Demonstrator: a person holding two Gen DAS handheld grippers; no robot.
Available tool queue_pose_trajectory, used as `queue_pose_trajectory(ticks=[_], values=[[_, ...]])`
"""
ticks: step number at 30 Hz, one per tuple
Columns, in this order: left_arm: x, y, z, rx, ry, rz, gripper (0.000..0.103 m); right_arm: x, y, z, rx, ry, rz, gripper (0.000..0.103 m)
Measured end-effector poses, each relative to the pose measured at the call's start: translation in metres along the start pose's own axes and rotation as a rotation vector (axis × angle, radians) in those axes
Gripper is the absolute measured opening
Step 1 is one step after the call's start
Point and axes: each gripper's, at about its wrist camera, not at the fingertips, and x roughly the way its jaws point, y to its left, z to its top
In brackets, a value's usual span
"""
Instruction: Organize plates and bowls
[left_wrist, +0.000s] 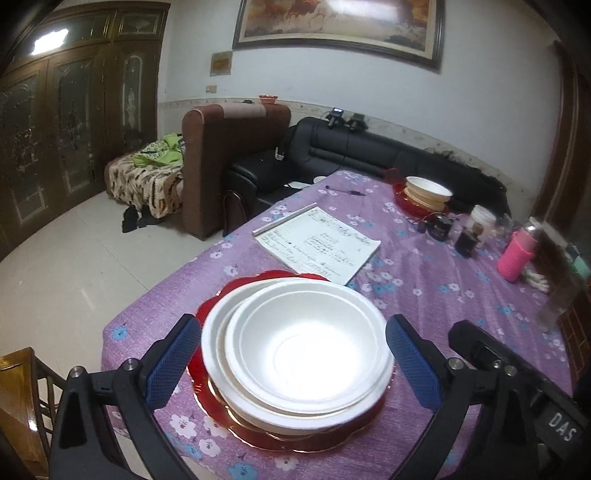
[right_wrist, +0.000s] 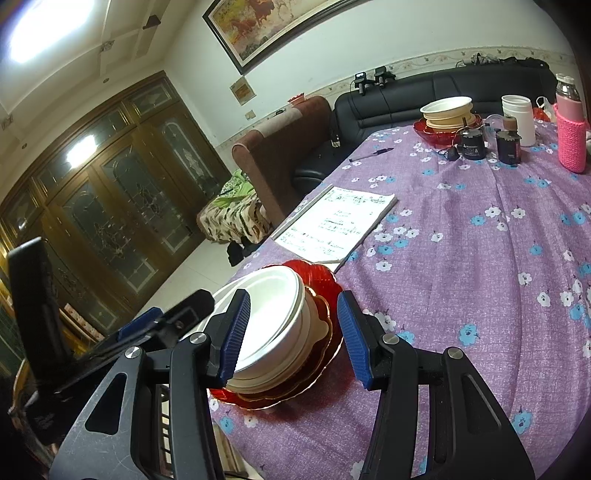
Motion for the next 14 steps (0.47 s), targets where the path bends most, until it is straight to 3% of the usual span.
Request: queue_pose_trajectory(ticks=[14], values=[[-0.018,0.011,0.008,-0.021,-0.096,0.014,0.102,0.010,0.000,-0.005,0.016,0.024,0.020,0.050]])
